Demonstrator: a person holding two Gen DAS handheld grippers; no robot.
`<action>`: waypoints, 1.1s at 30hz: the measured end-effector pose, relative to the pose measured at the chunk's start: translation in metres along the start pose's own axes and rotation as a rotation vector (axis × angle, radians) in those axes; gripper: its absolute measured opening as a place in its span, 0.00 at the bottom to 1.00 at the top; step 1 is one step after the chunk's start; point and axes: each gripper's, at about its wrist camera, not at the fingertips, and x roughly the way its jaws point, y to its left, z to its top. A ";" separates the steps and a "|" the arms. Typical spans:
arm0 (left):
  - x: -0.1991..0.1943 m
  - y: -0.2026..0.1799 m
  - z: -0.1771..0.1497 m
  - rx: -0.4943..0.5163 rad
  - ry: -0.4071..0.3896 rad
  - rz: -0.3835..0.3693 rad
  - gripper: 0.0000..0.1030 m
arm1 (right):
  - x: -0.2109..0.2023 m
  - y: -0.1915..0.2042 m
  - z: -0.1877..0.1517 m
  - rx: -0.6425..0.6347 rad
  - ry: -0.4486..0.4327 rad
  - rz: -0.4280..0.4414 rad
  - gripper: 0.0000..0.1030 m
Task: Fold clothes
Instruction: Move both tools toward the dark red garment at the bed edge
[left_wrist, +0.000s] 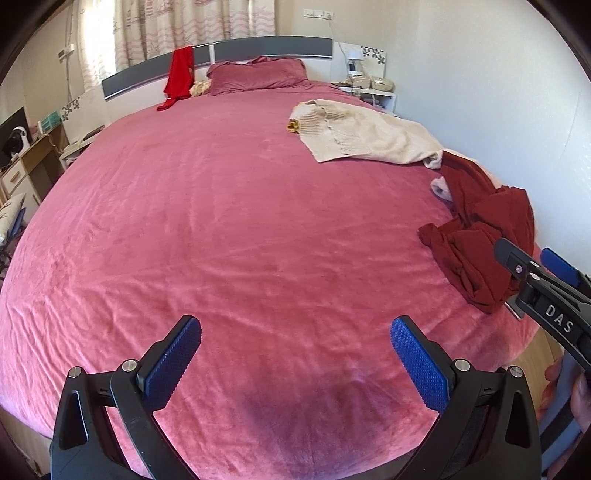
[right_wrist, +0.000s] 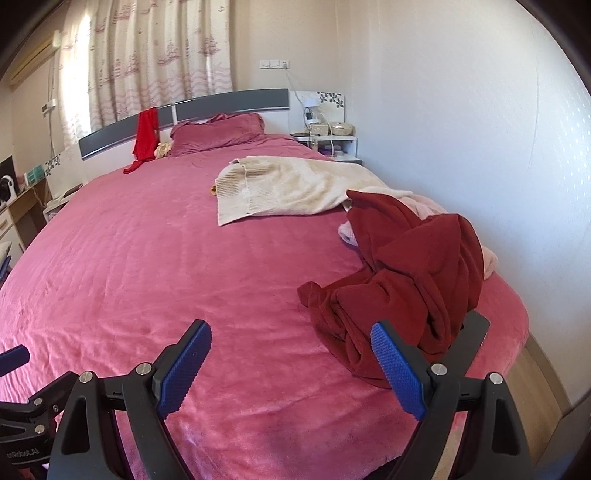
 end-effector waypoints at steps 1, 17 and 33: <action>0.001 -0.002 0.000 0.003 0.003 -0.003 1.00 | 0.001 -0.001 0.000 0.003 0.001 -0.002 0.88; 0.010 -0.021 0.001 0.048 0.011 -0.018 1.00 | 0.010 -0.017 -0.004 0.029 0.026 -0.067 0.88; 0.009 -0.029 0.003 0.055 0.000 -0.013 1.00 | 0.010 -0.026 -0.004 0.032 0.029 -0.076 0.88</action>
